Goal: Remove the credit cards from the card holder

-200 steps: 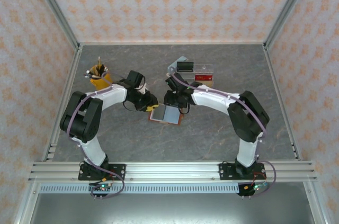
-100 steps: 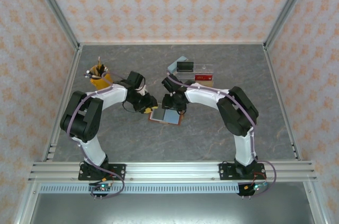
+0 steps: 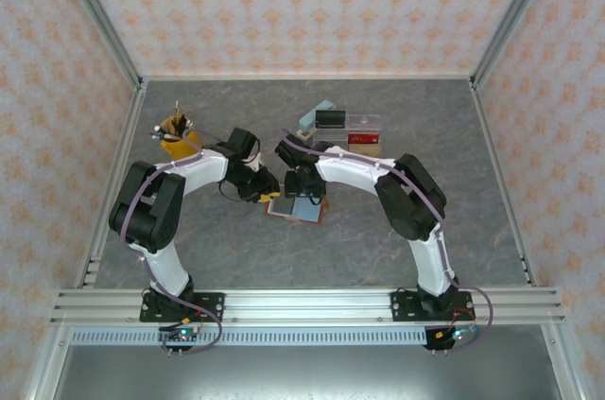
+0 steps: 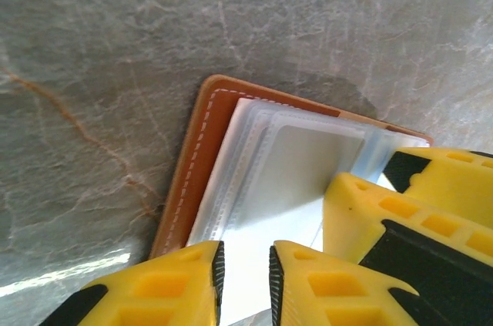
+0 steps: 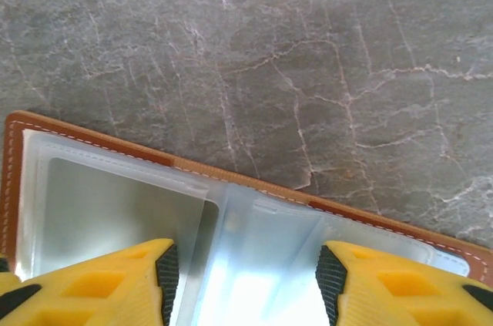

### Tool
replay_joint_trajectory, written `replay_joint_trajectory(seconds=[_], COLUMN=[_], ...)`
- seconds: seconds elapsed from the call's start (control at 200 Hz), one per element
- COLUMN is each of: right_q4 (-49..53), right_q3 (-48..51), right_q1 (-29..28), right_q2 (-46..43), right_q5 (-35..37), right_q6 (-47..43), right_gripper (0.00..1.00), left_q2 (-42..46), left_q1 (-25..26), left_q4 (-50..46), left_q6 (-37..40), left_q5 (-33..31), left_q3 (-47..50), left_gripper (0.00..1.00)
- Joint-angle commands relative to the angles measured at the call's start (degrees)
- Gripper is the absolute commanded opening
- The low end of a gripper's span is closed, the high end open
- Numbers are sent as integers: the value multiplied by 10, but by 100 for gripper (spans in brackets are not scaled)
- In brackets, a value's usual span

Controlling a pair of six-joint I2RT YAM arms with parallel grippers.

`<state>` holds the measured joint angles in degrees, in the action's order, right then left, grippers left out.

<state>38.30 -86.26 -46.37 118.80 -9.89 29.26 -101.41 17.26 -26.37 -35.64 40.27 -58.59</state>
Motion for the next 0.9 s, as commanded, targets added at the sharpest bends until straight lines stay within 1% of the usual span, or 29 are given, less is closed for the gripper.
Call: replay_joint_trajectory(seconds=[0.0,0.05,0.125,0.25,0.39,0.616,0.766,0.831,0.846,0.896], right_q4=[53,55,54,49,44,36,32,32,32,32], right_q3=[12,12,16,19,20,27,28,28,28,28], right_q1=[-1,-2,-2,-2,-2,-1,-1,-1,-1,-1], right_q2=[61,66,68,70,72,72,72,72,72,72], right_q5=[58,61,64,62,58,52,50,49,48,48], right_q6=[-9,-8,-8,-10,-11,-10,-10,-10,-10,-11], right_gripper=[50,47,45,45,45,45,45,45,45,45], left_q2=[11,11,9,1,-9,-27,-32,-34,-35,-37], left_q1=[3,3,4,6,14,16,16,16,16,16], left_q4=[-25,-26,-23,-13,-14,-21,-45,-44,-43,-49], left_q6=[15,17,18,24,31,35,47,47,60,68], left_q5=[-26,-27,-18,12,25,5,-54,-53,-52,-53], left_q3=[-13,-13,-13,-14,-21,-25,-29,-26,-26,-28], left_gripper=[24,23,23,24,27,29,30,30,30,30])
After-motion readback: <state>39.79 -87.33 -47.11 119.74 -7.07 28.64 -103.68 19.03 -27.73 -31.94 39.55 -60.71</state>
